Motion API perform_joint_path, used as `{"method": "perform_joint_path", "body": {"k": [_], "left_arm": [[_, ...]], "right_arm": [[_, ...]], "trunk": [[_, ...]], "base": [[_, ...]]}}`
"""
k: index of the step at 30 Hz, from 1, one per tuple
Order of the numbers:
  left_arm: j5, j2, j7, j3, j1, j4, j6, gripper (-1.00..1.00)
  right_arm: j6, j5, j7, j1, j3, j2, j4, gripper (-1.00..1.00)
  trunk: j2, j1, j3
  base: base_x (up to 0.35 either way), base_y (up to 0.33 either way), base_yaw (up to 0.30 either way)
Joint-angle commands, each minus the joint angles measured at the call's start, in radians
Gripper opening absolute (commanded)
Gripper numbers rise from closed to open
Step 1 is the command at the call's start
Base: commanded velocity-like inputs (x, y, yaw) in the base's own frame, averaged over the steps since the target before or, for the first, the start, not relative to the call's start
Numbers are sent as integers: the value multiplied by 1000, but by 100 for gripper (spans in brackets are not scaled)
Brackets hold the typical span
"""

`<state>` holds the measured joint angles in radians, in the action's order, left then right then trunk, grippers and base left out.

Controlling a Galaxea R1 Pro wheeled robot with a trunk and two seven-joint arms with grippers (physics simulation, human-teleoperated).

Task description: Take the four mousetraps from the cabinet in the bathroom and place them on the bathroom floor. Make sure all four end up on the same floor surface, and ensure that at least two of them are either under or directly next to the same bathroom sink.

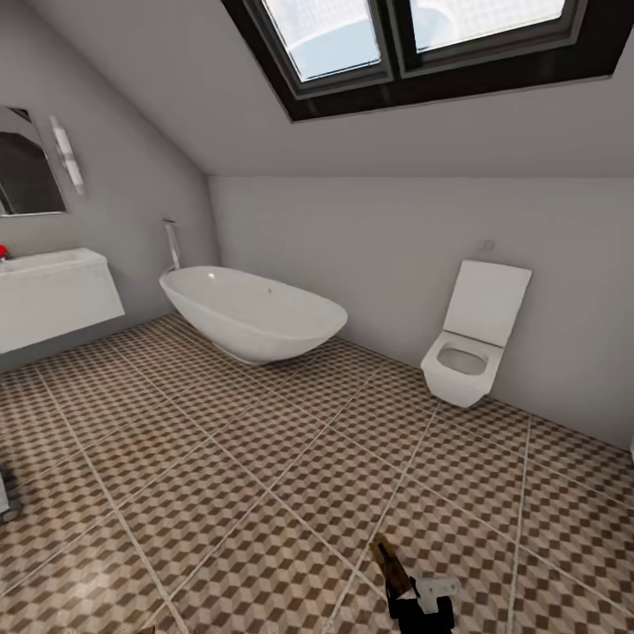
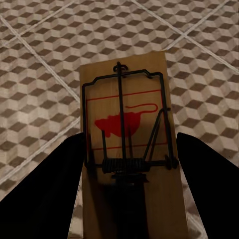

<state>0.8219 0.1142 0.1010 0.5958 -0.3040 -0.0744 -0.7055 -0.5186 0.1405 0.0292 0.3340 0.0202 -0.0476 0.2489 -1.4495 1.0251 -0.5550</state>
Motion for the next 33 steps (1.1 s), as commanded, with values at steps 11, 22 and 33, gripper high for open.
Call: {"method": "perform_joint_path", "body": {"k": [11,22,33], "left_arm": [[11,-1,11,4,-2,-4,-3,-100],[11,-1,11,4,-2,-4,-3,-100],[11,-1,11,4,-2,-4,-3,-100]], "right_arm": [[-3,4,-3,0,3,0,0,-100],[-3,4,-3,0,3,0,0,-100],[-3,4,-3,0,3,0,0,-100]], "trunk": [[0,0,-1],[0,0,-1],[0,0,-1]], "base": [[0,0,258],[0,0,258],[133,0,258]]}}
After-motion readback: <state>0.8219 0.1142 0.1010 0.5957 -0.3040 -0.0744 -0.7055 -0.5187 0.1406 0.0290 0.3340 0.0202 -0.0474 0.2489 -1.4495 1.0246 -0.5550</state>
